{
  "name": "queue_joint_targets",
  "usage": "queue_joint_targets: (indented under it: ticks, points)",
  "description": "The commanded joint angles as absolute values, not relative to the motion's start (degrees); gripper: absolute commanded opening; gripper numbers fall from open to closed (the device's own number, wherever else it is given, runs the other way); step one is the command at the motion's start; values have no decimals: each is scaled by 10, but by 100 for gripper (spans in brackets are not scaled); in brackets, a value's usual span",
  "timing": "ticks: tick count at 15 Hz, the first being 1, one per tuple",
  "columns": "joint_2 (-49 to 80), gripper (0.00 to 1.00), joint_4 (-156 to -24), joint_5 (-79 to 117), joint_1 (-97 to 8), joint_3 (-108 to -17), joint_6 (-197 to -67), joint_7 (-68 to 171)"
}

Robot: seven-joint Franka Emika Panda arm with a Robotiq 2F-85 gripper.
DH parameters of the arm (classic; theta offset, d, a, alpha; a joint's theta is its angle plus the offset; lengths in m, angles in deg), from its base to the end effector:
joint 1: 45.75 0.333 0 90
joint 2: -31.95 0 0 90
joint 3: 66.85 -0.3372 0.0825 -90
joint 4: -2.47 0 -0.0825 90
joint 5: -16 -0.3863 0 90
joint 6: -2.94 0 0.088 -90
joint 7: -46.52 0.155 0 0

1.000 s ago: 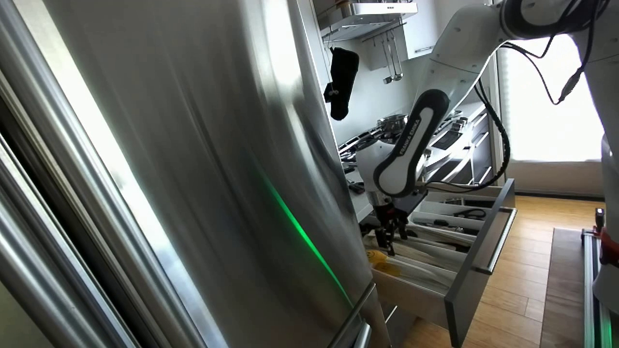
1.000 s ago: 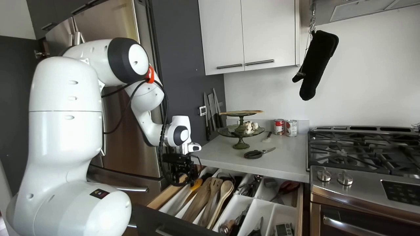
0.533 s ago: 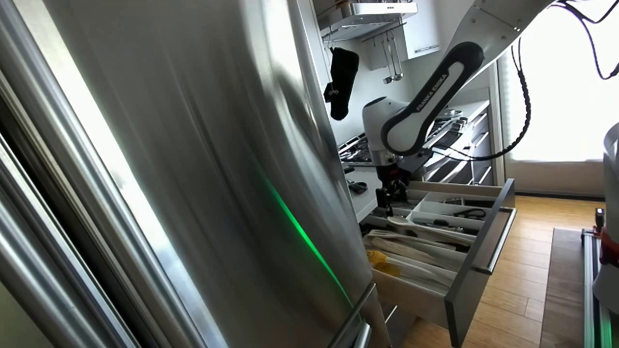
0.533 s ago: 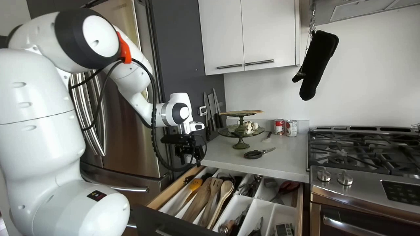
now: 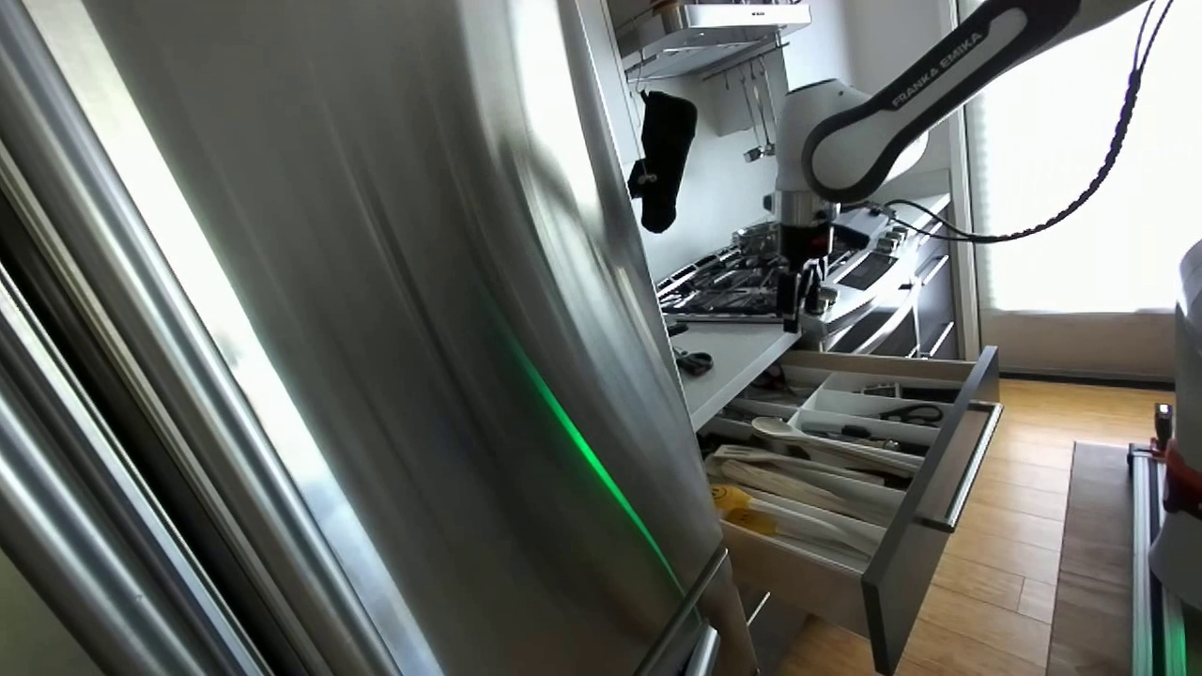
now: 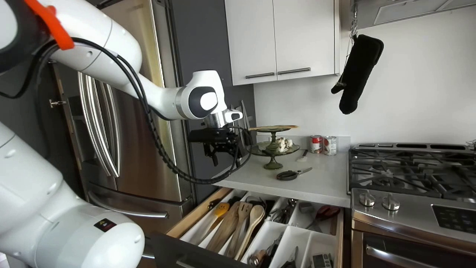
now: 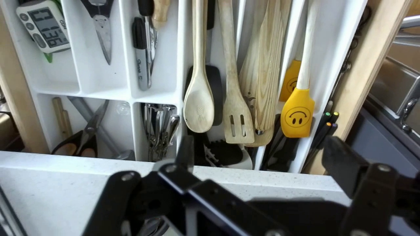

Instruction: Move the spoon within the drawer to the right then put the stirring spoon into the drawer

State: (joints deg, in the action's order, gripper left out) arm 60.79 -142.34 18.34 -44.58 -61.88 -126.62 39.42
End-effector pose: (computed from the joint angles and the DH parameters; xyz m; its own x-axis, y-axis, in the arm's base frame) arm 0.4141 -0.0302 0.4424 0.9687 0.0860 0.2327 0.0827 -0.9963 0.0238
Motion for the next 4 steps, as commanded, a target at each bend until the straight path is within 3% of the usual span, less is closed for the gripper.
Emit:
queue_joint_targets:
  ticks: [1, 4]
  points:
    - [618, 100, -1422, 179, -456, -620, -1260, 386]
    - [617, 100, -1421, 180, -456, -626, -1260, 387]
